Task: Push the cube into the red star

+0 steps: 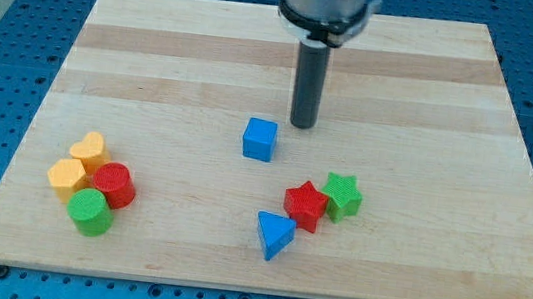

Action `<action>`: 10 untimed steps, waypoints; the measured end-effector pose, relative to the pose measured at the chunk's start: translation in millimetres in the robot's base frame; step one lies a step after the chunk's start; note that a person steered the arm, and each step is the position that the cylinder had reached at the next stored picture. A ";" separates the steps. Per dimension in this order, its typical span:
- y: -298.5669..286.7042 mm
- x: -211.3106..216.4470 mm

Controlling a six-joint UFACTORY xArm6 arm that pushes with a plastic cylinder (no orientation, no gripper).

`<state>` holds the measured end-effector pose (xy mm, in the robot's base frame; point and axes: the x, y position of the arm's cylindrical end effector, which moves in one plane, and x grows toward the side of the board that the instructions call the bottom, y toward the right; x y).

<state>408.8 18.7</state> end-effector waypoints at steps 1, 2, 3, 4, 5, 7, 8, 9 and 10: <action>-9.2 -0.5; -55.4 -0.9; -69.9 -0.9; -69.9 14.3; -64.1 41.2; -60.3 52.7; -60.1 47.5; -45.5 49.7; -24.5 58.4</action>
<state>467.3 -5.8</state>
